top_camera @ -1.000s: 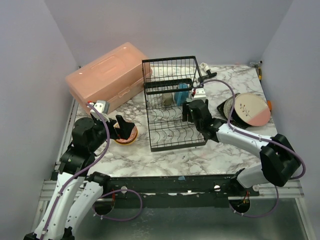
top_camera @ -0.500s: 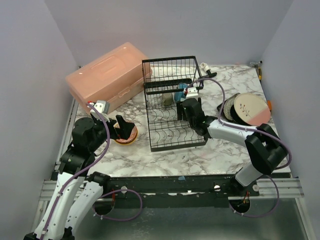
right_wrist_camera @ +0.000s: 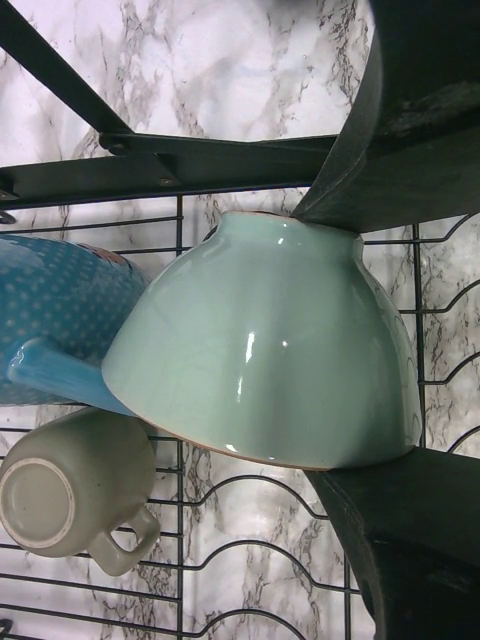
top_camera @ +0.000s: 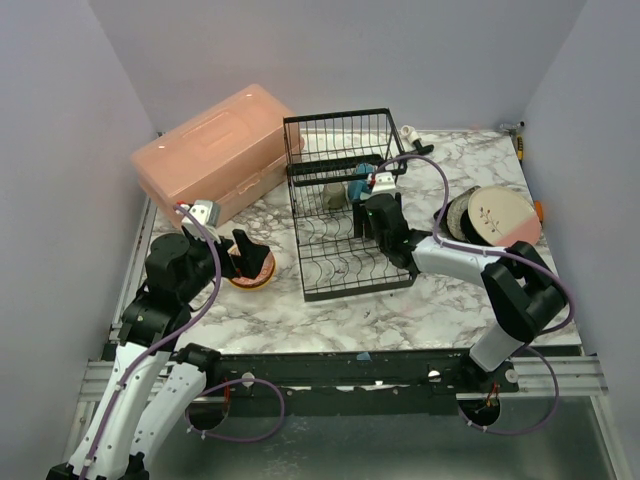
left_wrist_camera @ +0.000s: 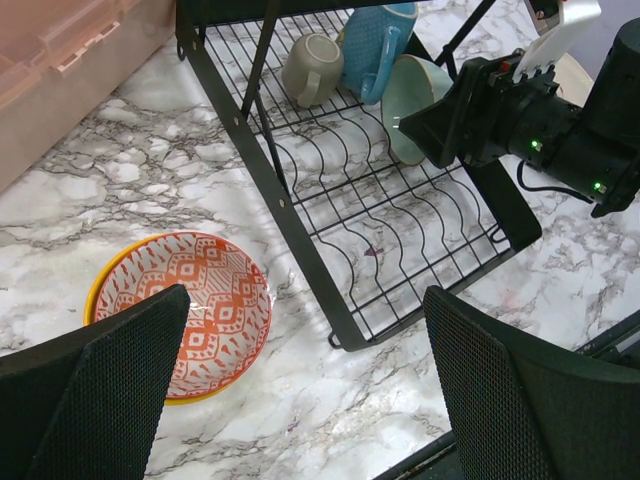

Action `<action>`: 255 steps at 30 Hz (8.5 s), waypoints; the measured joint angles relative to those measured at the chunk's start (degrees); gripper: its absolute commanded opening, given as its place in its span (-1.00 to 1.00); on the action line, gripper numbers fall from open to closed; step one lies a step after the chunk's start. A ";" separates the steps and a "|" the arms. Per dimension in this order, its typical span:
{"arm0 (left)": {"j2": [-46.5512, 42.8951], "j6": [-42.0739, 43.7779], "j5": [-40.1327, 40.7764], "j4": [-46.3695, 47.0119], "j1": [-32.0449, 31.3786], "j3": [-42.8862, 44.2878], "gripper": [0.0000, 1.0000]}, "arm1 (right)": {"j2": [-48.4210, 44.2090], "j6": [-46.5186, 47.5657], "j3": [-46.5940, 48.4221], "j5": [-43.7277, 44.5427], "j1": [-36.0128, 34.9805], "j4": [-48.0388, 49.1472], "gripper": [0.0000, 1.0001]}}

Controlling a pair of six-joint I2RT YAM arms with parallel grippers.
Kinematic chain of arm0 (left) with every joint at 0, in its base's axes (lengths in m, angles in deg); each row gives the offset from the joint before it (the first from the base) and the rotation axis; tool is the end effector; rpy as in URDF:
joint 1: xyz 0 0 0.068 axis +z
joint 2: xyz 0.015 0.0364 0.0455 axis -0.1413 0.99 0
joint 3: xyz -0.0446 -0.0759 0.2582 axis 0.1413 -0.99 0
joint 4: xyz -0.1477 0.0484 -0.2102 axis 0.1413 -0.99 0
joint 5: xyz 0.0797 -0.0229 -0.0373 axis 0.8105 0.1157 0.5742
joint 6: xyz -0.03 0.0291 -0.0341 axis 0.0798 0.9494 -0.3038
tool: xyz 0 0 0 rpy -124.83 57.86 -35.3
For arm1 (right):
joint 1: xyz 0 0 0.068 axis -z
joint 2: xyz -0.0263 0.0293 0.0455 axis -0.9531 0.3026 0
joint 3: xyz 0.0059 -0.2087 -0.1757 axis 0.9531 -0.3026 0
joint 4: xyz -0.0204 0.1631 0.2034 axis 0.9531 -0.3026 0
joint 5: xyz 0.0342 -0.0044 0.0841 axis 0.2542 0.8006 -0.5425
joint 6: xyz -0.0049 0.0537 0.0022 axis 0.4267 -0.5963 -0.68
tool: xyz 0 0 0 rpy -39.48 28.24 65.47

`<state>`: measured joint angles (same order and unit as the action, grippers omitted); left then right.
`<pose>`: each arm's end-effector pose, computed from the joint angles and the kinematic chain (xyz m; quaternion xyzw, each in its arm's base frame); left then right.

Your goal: Load the mixed dishes into the dish rack

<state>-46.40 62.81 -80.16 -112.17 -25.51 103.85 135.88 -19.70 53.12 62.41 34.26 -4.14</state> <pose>0.1167 -0.0443 0.3336 0.0618 0.7989 -0.2569 0.5404 0.2864 0.2046 0.2018 -0.0772 0.8463 0.0285 0.5264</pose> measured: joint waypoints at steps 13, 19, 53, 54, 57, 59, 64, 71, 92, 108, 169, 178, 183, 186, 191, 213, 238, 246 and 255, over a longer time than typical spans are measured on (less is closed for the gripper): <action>0.85 0.11 -0.02 0.02 0.13 0.00 0.97 | -0.02 -0.42 0.00 0.94 0.02 -0.09 0.88; 1.25 0.11 -0.07 0.07 0.20 0.00 0.98 | -0.15 -0.39 0.00 0.92 0.11 -0.31 0.88; 4.96 -0.50 -0.70 0.13 1.95 0.00 0.97 | 0.37 -5.35 3.34 4.07 0.24 -8.98 0.17; 4.96 -0.50 -0.70 0.13 1.95 -0.02 0.98 | 0.57 -4.42 3.32 4.26 0.24 -8.44 0.05; 4.96 -0.50 -0.70 0.13 1.95 -0.02 0.98 | 0.68 -1.99 3.32 4.55 0.26 -7.30 -0.21; 4.98 -0.50 -0.70 0.13 1.97 0.00 0.97 | 0.76 -0.33 3.30 4.46 0.28 -6.23 -0.33; 5.05 -0.50 -0.74 0.13 2.05 0.00 0.98 | 0.76 4.11 2.38 4.46 0.48 -3.21 -0.06; 5.09 -0.50 -1.05 0.13 2.05 -0.02 0.98 | -2.25 2.12 -0.39 1.40 0.55 -2.58 0.73; 7.02 -9.55 12.66 -6.75 3.19 0.00 0.65 | -21.03 -19.91 -4.66 -11.78 0.55 -12.74 0.81; 17.07 -23.12 16.33 -13.88 3.72 -0.72 0.02 | -27.10 -22.36 -5.38 -13.97 0.55 -16.41 0.82; 15.54 -29.07 21.18 -7.72 4.09 -9.33 -1.00 | -29.90 -27.54 -6.80 -19.54 -0.07 -17.77 0.71; 1.86 -28.48 17.20 -7.52 4.15 -9.05 -1.00 | -27.50 -30.75 -6.80 -27.50 -1.55 -13.90 0.84; 0.39 -30.49 5.35 -3.98 4.17 -6.62 -1.00 | -25.90 -35.52 -9.86 -40.57 -5.95 3.72 0.99; 0.79 -31.87 1.70 -2.91 4.22 -6.62 -1.00 | -24.90 -37.16 -10.45 -42.21 -8.46 7.96 0.99; 2.38 -37.22 -8.57 2.47 4.50 -6.88 -1.00 | -21.09 -39.74 -10.45 -42.69 -12.98 15.91 0.99; 5.16 -45.94 -21.49 14.34 5.18 -12.00 -1.00 | -18.49 -38.32 -5.16 -33.75 -17.97 16.48 0.61; 5.31 -24.81 -10.78 -3.54 5.31 0.66 0.92 | -17.88 -40.30 -4.57 -17.66 -19.67 2.82 -0.99; 0.22 -13.99 -2.34 -8.55 5.31 3.76 0.97 | -19.34 -36.81 -3.67 -7.04 -18.91 -7.61 -1.00; -1.70 -6.27 3.32 -9.35 5.27 2.60 0.97 | -15.65 -27.61 2.16 4.07 -16.09 -15.10 -0.99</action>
<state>-48.10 56.54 -76.84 -121.53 -20.24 106.45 120.23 -47.30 55.28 66.48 18.17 -19.24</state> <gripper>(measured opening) 0.986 0.675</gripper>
